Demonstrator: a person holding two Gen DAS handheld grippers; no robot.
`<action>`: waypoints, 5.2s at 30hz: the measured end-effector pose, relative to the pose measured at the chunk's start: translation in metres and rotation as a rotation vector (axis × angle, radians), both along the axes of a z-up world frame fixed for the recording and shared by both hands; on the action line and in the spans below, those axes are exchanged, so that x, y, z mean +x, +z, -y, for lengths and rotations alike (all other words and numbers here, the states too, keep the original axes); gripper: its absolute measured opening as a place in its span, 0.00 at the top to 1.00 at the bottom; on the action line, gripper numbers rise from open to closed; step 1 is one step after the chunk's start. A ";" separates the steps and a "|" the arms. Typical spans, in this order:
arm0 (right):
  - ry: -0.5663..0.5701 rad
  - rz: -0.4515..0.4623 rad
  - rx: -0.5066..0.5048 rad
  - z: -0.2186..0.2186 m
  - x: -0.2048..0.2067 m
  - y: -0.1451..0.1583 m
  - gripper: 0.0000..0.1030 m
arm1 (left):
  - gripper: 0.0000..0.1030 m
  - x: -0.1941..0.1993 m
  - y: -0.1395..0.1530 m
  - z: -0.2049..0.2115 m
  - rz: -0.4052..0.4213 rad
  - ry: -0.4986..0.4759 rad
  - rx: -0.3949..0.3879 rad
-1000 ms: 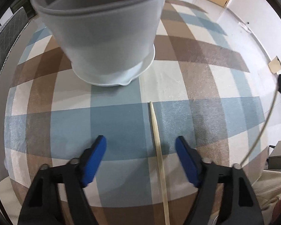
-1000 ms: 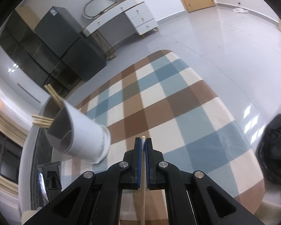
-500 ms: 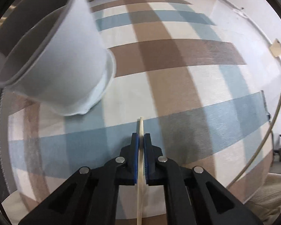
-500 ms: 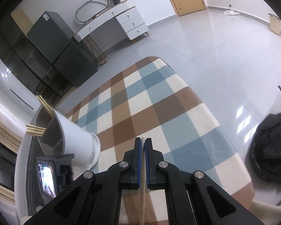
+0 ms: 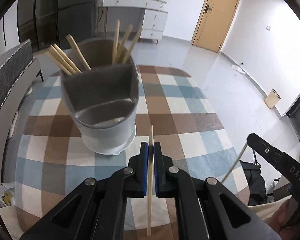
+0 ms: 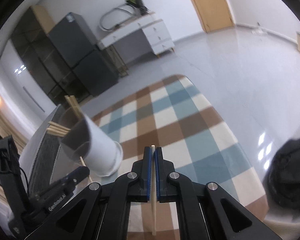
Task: Organize utensils
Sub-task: 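Lift the chopsticks with both grippers and carry them over the holder, then lower both held chopsticks into the holder compartments, then open both grippers and pull back from the holder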
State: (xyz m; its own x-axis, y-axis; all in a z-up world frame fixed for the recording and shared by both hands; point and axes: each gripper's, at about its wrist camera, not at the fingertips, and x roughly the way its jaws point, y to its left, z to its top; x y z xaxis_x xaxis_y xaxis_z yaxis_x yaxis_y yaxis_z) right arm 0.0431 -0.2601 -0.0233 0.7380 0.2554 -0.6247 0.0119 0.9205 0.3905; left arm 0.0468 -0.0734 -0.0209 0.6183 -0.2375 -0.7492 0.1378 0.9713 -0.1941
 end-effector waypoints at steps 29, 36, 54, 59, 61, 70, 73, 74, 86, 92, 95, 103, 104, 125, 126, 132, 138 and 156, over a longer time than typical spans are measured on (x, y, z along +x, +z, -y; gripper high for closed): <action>0.111 0.152 -0.107 -0.062 -0.037 0.030 0.97 | 0.99 -0.033 0.049 -0.044 0.052 -0.061 -0.011; 0.130 0.191 -0.106 -0.072 -0.032 0.052 0.97 | 0.99 -0.021 0.084 -0.060 0.100 -0.038 -0.045; 0.251 0.370 -0.131 -0.130 0.040 0.151 0.97 | 0.99 0.053 0.132 -0.110 0.145 0.024 -0.192; 0.277 0.413 -0.129 -0.146 0.071 0.169 0.97 | 0.99 0.076 0.143 -0.126 0.186 0.062 -0.207; 0.280 0.430 -0.122 -0.150 0.084 0.175 0.97 | 0.99 0.085 0.145 -0.130 0.196 0.069 -0.215; 0.280 0.470 -0.102 -0.169 0.130 0.177 0.97 | 0.99 0.117 0.132 -0.133 0.208 0.086 -0.211; 0.276 0.463 -0.102 -0.171 0.138 0.171 0.97 | 0.99 0.124 0.121 -0.134 0.197 0.089 -0.217; 0.275 0.464 -0.104 -0.171 0.140 0.168 0.97 | 0.99 0.124 0.119 -0.134 0.195 0.094 -0.219; 0.295 0.419 -0.091 -0.167 0.144 0.137 0.97 | 0.99 0.131 0.105 -0.136 0.177 0.106 -0.250; 0.332 0.402 -0.128 -0.167 0.135 0.123 0.97 | 0.99 0.121 0.098 -0.129 0.159 0.088 -0.252; 0.343 0.388 -0.141 -0.167 0.131 0.115 0.97 | 0.99 0.118 0.096 -0.127 0.150 0.086 -0.246; 0.374 0.328 -0.188 -0.168 0.119 0.089 0.97 | 0.99 0.103 0.091 -0.116 0.132 0.022 -0.210; 0.376 0.320 -0.188 -0.167 0.119 0.086 0.97 | 0.99 0.101 0.088 -0.114 0.123 0.015 -0.199; 0.311 0.151 -0.142 -0.123 0.087 0.055 0.70 | 0.95 0.071 0.061 -0.096 -0.090 -0.031 -0.119; 0.308 0.150 -0.136 -0.119 0.083 0.057 0.68 | 0.94 0.064 0.064 -0.096 -0.085 -0.025 -0.118; 0.303 0.238 -0.134 -0.105 0.042 0.083 0.52 | 0.77 0.025 0.092 -0.081 -0.010 -0.020 -0.063; 0.292 0.401 -0.144 -0.101 -0.010 0.114 0.20 | 0.39 -0.016 0.121 -0.085 0.137 0.067 -0.077; 0.232 0.625 -0.188 -0.108 -0.088 0.126 0.00 | 0.02 -0.086 0.120 -0.092 0.503 0.215 0.013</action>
